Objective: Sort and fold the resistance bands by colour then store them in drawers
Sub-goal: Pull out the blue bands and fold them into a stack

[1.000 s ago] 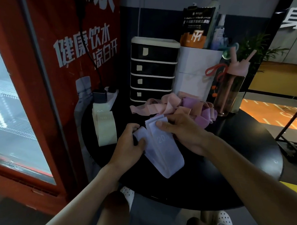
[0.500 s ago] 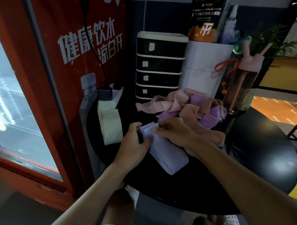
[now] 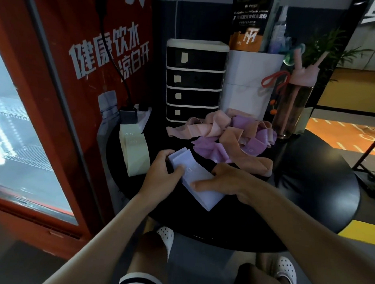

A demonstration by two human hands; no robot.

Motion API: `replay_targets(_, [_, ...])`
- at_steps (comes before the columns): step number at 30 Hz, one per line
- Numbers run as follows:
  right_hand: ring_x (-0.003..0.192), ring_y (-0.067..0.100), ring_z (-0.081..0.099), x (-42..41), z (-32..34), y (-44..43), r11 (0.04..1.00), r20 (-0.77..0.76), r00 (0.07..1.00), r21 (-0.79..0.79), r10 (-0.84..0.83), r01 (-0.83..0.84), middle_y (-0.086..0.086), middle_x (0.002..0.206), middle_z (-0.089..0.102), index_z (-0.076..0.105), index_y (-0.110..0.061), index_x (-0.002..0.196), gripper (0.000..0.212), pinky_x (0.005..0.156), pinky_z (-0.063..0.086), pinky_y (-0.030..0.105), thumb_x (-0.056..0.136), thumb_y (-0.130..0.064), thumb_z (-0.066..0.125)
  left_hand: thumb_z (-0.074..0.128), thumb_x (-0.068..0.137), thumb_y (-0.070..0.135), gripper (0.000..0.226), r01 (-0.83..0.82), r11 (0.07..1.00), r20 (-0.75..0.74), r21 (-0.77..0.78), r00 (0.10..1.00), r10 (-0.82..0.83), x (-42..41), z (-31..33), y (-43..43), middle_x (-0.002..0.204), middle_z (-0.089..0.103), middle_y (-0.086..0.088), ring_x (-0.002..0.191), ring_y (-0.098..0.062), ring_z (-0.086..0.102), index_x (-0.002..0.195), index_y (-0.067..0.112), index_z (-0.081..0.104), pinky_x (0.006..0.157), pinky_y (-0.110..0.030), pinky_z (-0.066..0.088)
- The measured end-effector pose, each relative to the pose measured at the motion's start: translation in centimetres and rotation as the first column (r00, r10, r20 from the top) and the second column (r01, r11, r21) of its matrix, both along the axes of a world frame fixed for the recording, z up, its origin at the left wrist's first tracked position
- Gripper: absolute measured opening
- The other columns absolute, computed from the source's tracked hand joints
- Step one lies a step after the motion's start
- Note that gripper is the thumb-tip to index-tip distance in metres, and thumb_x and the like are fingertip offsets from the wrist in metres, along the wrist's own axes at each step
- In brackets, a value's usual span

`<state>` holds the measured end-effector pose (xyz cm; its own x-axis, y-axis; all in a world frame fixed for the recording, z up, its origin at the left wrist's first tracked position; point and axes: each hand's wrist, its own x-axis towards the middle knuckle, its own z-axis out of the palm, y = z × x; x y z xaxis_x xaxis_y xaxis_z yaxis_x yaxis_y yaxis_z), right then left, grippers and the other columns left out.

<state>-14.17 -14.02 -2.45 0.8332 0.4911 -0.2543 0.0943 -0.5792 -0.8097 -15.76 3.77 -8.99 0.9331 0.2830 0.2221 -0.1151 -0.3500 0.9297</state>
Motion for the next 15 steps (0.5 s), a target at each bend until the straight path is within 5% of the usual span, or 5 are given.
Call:
replay_targets(4, [0.079,0.009,0.061,-0.6,-0.2,0.6,0.999,-0.017,0.999,-0.017,-0.045,0.045,-0.001,0.092,0.065,0.06,-0.016,0.101,0.028,0.064,0.046,0.018,0.081,-0.026,0.077,0.064,0.089,0.01,0.039,0.002,0.998,0.002,-0.07,1.0,-0.002,-0.3,0.2,0.2,0.112,0.061,0.002,0.099,-0.007,0.061,0.125,0.02,0.053,0.074,-0.015,0.047])
replay_targets(11, [0.075,0.002,0.054,-1.3,0.2,0.0,1.0,0.099,0.995,0.009,-0.002,0.001,-0.006,0.089,0.056,0.051,-0.022,0.094,0.03,0.058,0.042,0.013,0.08,-0.017,0.077,0.073,0.082,0.005,0.054,0.041,0.985,0.056,-0.166,0.998,-0.032,-0.5,0.1,0.8,0.122,0.061,0.004,0.111,-0.008,0.06,0.131,0.021,0.055,0.088,-0.023,0.051])
replay_targets(15, [0.059,-0.002,0.046,-0.9,0.7,-2.0,0.978,0.318,0.943,-0.204,0.1,-0.035,-0.01,0.073,0.043,0.041,-0.029,0.076,0.04,0.05,0.034,0.012,0.075,-0.019,0.08,0.084,0.076,0.018,0.075,0.148,0.985,0.042,-0.093,0.989,-0.145,-0.6,0.0,1.0,0.132,0.057,0.008,0.121,-0.007,0.055,0.141,0.027,0.048,0.101,-0.028,0.049])
